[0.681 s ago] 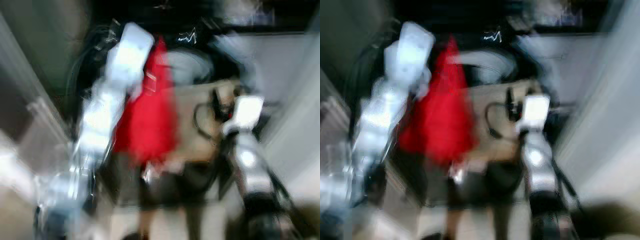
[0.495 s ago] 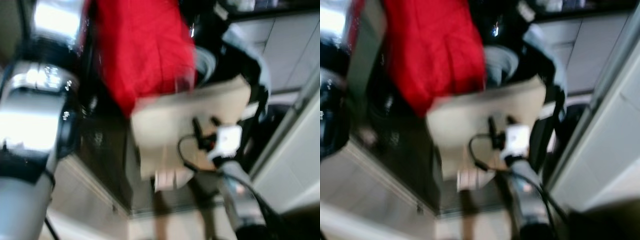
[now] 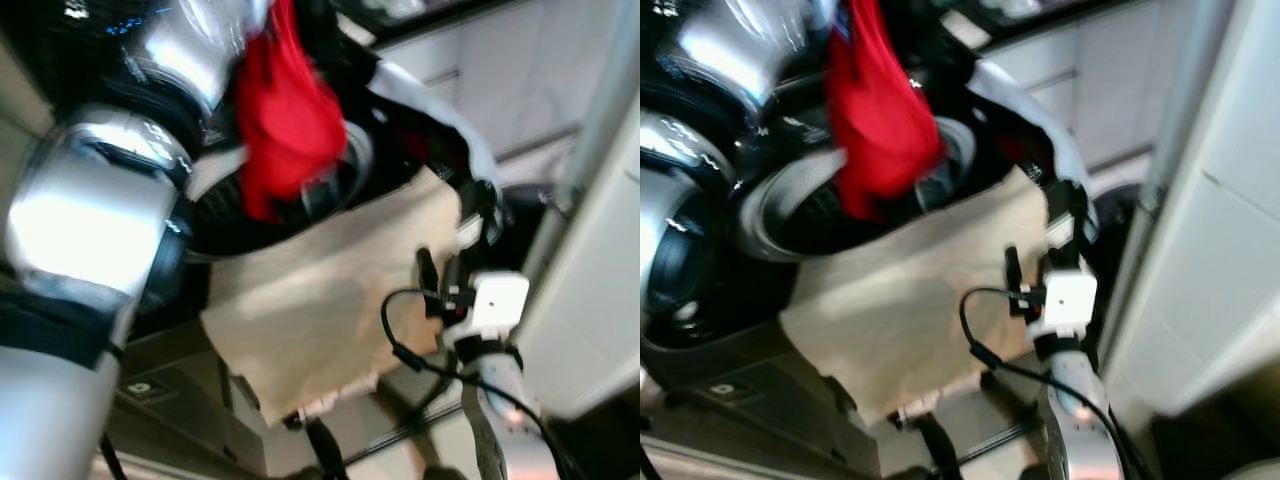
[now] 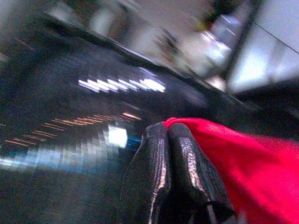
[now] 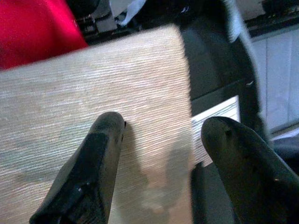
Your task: Clothes washing
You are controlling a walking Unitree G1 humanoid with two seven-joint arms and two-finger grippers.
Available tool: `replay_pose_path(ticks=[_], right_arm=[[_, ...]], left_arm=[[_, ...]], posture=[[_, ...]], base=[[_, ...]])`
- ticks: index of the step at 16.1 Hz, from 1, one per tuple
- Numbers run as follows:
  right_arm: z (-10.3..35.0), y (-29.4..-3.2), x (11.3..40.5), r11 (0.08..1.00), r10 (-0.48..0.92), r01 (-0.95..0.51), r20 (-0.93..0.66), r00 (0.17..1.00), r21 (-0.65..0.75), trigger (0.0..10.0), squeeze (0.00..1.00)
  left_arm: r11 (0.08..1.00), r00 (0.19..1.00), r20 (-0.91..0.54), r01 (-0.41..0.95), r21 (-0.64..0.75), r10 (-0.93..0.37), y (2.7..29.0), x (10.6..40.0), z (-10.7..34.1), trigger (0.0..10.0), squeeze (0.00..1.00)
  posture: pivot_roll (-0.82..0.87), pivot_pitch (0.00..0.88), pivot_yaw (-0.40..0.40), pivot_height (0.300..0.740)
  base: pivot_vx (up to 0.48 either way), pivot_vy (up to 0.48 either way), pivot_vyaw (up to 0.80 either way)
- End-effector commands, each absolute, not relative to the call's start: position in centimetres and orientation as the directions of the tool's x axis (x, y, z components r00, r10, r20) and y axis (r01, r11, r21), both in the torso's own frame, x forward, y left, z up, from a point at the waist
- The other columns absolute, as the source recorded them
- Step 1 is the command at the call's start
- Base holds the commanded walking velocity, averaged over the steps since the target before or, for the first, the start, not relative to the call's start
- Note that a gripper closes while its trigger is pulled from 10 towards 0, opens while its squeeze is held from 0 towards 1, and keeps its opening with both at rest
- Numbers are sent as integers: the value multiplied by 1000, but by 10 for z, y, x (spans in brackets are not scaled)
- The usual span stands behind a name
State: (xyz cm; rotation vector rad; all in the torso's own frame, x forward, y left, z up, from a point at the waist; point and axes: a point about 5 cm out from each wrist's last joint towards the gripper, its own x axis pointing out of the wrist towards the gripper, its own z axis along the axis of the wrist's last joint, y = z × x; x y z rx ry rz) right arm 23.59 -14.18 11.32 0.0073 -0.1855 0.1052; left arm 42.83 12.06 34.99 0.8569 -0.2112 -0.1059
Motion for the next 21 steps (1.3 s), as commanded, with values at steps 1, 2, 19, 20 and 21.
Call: replay_pose_path(ticks=[1,2,19,20,21], right_arm=[[115,-142,231,995,103,-104,173,980,-5,10000,0],[124,-149,221,995,102,-101,182,978,-19,10000,0],[148,-146,271,984,174,-177,211,962,-8,10000,0],[153,-142,281,981,190,-192,229,955,-13,10000,0],[156,-141,284,980,196,-199,239,951,-16,10000,0]], left_arm=[[656,978,157,-29,754,-138,130,428,357,10000,0],[670,982,119,10,742,-147,130,429,350,10000,1000],[887,874,336,195,419,-351,144,416,364,10000,0],[858,838,361,219,464,-409,138,407,350,10000,0],[843,828,359,226,489,-431,134,402,342,10000,0]], posture=[[-330,33,251,740],[-338,38,241,740],[-199,0,133,740],[-160,0,109,740],[-153,0,106,740]], base=[[0,0,0],[0,0,0],[0,0,0],[0,0,0],[0,0,0]])
